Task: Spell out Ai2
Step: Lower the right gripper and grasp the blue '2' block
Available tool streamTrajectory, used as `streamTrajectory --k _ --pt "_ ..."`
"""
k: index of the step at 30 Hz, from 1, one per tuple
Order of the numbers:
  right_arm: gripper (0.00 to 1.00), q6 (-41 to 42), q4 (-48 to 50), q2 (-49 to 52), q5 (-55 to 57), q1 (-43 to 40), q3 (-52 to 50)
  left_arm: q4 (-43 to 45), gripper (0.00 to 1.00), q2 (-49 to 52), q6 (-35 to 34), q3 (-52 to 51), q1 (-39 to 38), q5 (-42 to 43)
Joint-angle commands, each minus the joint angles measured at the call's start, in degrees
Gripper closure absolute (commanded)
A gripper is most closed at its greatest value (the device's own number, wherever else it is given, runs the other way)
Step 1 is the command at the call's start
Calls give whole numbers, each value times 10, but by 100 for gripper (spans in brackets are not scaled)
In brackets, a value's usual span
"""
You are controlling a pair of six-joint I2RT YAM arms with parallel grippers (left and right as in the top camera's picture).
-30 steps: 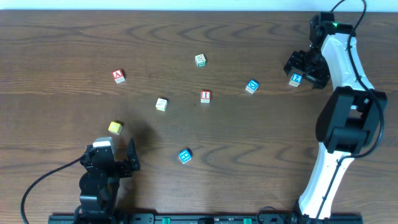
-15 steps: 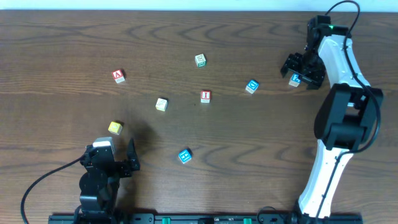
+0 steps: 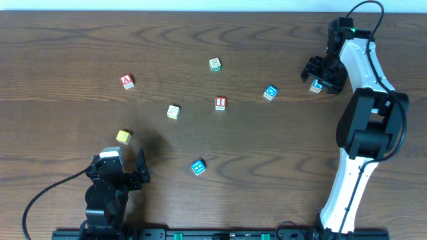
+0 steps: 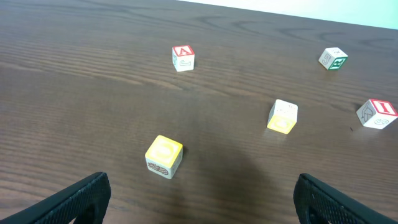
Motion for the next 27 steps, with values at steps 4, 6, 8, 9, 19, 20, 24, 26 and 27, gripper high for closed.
streamTrajectory --k 4,6,8,9,19,20,24,26,27 --pt "24 -7 0 22 -3 2 -3 -2 5 -3 4 -11 2 -5" --pt "25 -8 1 22 -3 2 -2 -2 5 -3 4 -11 2 -5" --pt "30 -8 -1 23 -3 2 -3 -2 5 -3 4 -11 2 -5" --pt "33 -8 0 23 -3 2 -2 -2 5 -3 4 -11 2 -5" --pt "56 -8 2 23 -3 2 -2 -2 5 -3 4 -11 2 -5" --pt "57 -8 2 23 -3 2 -2 -2 5 -3 4 -11 2 -5" --pt "63 -8 1 23 -3 2 -2 -2 5 -3 4 -11 2 -5" --pt "67 -8 1 23 -3 2 -3 -2 4 -3 4 -11 2 -5" --pt "68 -8 1 23 -3 2 -3 -2 5 -3 4 -11 2 -5"
